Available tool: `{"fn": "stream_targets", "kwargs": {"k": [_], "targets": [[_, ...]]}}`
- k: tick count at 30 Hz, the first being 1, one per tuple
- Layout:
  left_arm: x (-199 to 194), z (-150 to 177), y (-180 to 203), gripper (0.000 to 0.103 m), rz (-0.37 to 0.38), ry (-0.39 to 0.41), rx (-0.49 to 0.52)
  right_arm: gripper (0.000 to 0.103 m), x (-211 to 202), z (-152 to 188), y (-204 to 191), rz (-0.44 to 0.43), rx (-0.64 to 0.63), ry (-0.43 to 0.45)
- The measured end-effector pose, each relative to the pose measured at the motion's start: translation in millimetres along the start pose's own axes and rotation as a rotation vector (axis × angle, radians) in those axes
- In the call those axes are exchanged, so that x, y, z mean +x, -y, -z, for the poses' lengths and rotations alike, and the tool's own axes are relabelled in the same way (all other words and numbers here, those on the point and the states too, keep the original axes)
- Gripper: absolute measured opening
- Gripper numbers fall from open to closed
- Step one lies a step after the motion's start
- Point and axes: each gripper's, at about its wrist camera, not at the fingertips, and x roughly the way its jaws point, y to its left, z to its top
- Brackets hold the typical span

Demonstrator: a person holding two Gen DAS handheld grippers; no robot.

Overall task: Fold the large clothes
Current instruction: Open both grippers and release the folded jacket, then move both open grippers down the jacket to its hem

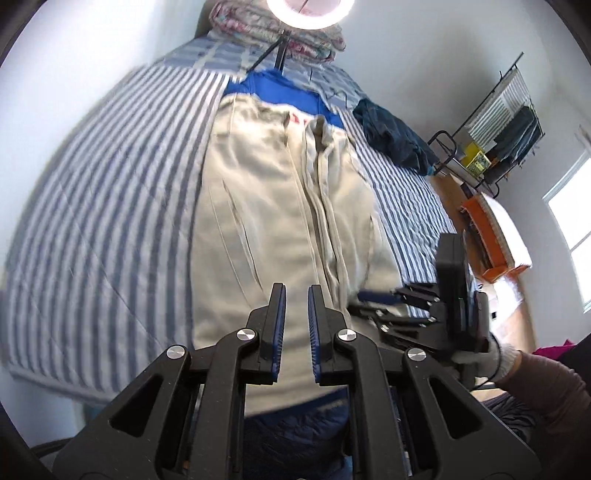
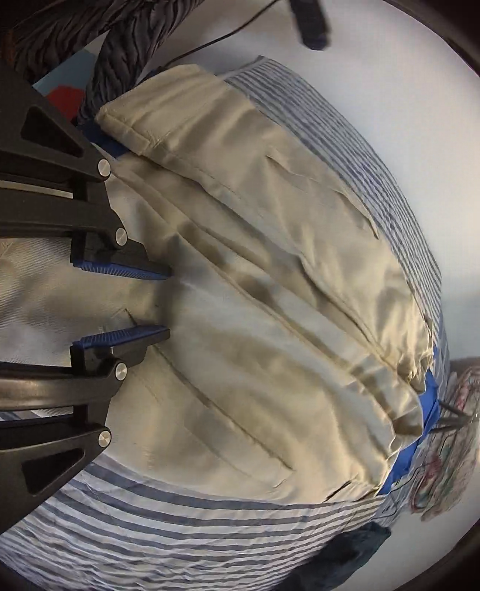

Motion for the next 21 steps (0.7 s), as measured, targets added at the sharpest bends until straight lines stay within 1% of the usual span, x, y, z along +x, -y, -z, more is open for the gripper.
{"fn": "stream_targets", "kwargs": {"k": [1,2,3,4,6,8,10,12,15,17,21], "targets": [[-0.7,-6.0,0.5,0.027,-0.003,0.004,0.015,0.025,-6.0,-3.0,3.3,-0.024,0.013,0.004],[-1.9,-13.8,0.7,0.035,-0.015,0.015,0.035,0.025,-16.4,-7.5,7.6,-0.036,0.026,0.030],[-2.6,-19.2,0.2,0.040,-0.030,0.031,0.046,0.025,-27.3,-13.2,11.9,-0.045,0.037,0.058],[-3.7,-24.3,-0.2,0.040,-0.054,0.050,0.061,0.025,-38.6,-19.9,17.1,-0.056,0.047,0.087],[0.2,-30.3,-2.8,0.040,-0.087,0.060,0.080,0.026,-57.7,-35.0,29.5,-0.054,0.066,0.146],[7.0,-32.1,-8.9,0.040,-0.097,0.052,0.060,0.027,-74.1,-54.4,47.5,-0.009,0.087,0.214],[16.2,-33.0,-14.7,0.047,-0.091,0.014,0.034,0.027,-76.9,-79.8,68.0,0.035,0.111,0.256],[22.1,-33.0,-17.5,0.047,-0.099,-0.006,0.041,0.027,-71.7,-103.6,87.8,0.068,0.151,0.278],[23.2,-32.4,-20.4,0.047,-0.144,0.007,0.068,0.025,-53.1,-140.0,125.4,0.082,0.234,0.292],[24.6,-32.8,-27.3,0.047,-0.143,0.001,0.048,0.024,-34.6,-158.6,145.6,0.099,0.280,0.287],[28.8,-36.1,-41.6,0.047,-0.123,-0.024,-0.007,0.023,4.4,-184.2,173.3,0.074,0.366,0.280]]}}
